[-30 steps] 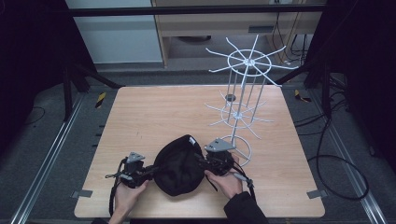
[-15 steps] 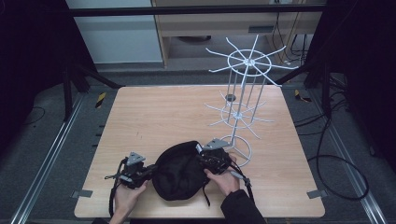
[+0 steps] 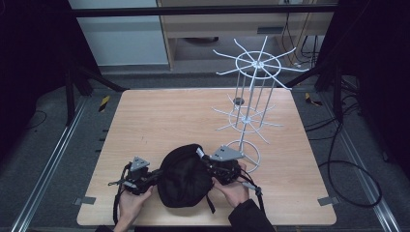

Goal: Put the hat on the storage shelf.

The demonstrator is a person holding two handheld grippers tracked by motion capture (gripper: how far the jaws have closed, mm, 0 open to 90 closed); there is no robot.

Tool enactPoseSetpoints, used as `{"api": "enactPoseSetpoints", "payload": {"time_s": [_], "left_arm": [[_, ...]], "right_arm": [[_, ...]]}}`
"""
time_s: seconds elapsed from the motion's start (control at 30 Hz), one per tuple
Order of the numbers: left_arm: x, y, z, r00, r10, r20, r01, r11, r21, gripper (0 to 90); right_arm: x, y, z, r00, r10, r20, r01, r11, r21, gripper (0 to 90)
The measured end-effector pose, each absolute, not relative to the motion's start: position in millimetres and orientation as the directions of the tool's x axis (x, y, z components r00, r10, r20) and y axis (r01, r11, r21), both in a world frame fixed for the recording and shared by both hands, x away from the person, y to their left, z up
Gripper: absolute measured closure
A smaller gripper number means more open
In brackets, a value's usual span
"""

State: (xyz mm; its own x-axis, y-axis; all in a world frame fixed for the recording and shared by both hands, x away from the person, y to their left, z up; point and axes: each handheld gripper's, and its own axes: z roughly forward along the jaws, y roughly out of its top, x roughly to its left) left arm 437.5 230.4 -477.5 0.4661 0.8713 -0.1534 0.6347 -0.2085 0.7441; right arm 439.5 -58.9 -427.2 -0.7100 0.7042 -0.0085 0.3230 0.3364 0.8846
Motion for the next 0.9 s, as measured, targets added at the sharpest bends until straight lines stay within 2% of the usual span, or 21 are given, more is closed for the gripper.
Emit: {"api": "enactPoseSetpoints", "payload": {"time_s": [0.03,0.2,0.37,0.47,0.6,0.7,0.8,0.83,0.9], "left_arm": [[438.9,230.2,-477.6,0.463,0.872,-0.157,0.633,-0.202,0.747,82.9],[449.4,225.8,-481.4,0.461,0.87,-0.174,0.638,-0.188,0.747,82.4],[451.9,221.9,-483.4,0.476,0.865,-0.162,0.631,-0.208,0.747,80.9],[450.3,223.2,-483.1,0.492,0.853,-0.174,0.633,-0.213,0.744,77.1],[444.6,223.8,-484.1,0.527,0.826,-0.202,0.648,-0.236,0.724,61.4],[436.6,224.9,-485.7,0.537,0.816,-0.214,0.66,-0.249,0.709,57.1],[430.8,227.1,-484.0,0.542,0.807,-0.233,0.666,-0.243,0.706,59.0],[430.0,227.6,-482.8,0.543,0.803,-0.244,0.668,-0.237,0.705,70.4],[430.8,226.7,-481.0,0.532,0.811,-0.242,0.674,-0.232,0.701,73.3]], "right_arm": [[433.7,-55.6,-420.9,-0.728,0.685,-0.031,0.286,0.344,0.894,82.1],[424.8,-51.7,-417.7,-0.759,0.649,-0.057,0.25,0.371,0.894,82.1],[423.2,-59.5,-425.9,-0.741,0.669,-0.053,0.273,0.372,0.887,82.3],[424.0,-65.7,-427.6,-0.719,0.693,-0.05,0.285,0.36,0.888,82.5],[422.5,-68.3,-428.1,-0.693,0.718,-0.068,0.277,0.352,0.894,82.8],[421.6,-68.0,-428.1,-0.685,0.725,-0.077,0.271,0.351,0.896,82.9],[421.1,-66.9,-428.5,-0.683,0.726,-0.082,0.265,0.351,0.898,82.9],[420.8,-66.1,-428.0,-0.684,0.724,-0.086,0.256,0.349,0.901,82.9],[420.6,-65.8,-427.1,-0.687,0.722,-0.083,0.255,0.347,0.903,82.9]]}}
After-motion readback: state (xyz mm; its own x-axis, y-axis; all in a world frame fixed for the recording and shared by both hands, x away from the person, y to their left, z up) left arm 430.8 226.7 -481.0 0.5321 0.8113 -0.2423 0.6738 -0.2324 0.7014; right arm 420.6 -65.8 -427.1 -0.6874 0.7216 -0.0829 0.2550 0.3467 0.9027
